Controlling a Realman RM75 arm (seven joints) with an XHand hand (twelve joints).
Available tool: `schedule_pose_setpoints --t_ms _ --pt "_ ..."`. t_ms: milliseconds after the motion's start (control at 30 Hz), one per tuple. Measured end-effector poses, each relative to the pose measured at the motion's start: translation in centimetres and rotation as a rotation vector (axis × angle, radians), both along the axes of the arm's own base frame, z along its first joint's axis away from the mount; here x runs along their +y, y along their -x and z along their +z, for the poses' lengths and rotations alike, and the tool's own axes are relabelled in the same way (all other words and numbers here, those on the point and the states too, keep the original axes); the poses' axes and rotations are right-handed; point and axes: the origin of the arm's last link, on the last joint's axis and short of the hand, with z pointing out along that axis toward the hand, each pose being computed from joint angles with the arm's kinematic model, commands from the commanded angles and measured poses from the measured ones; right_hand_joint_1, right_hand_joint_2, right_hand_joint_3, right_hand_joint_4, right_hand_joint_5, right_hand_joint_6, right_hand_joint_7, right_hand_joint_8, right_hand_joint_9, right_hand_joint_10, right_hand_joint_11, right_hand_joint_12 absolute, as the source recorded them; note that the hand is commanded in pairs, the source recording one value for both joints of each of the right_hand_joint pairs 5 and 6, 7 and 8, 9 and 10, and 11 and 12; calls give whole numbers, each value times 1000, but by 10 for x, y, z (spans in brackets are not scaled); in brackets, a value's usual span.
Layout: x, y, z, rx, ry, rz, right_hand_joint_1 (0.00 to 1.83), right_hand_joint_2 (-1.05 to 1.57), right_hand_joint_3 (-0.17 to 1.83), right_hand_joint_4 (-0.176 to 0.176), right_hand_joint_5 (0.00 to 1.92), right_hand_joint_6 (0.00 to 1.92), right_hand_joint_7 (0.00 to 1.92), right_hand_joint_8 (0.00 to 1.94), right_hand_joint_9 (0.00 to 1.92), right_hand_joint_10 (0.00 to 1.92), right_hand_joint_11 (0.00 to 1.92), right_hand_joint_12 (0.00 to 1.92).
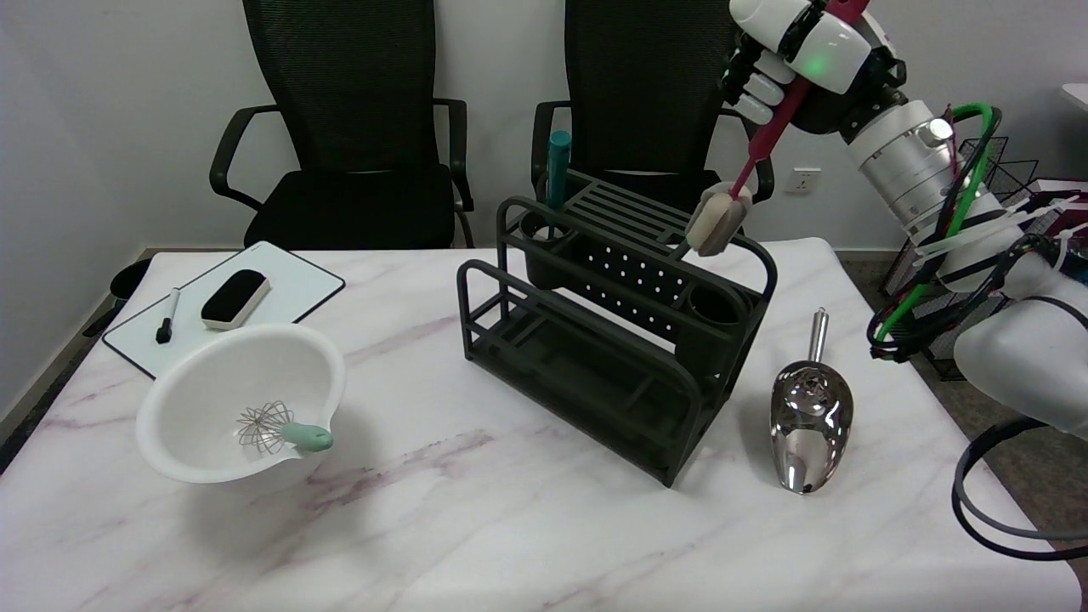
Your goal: Place the pink sponge bottle brush into the kitchen storage rack.
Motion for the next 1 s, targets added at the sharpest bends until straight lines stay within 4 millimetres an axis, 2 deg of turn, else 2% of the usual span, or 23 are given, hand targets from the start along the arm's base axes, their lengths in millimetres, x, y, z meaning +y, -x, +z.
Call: schedule_pose_setpoints --t_ms 400,1000 --pt "2 18 10 -14 16 -22 1017 1571 520 0 1920 1920 1920 1920 1920 1920 1920 1920" --pt "21 45 26 -44 64 -59 1019 1571 542 0 1920 1920 1920 1920 1920 1920 1920 1920"
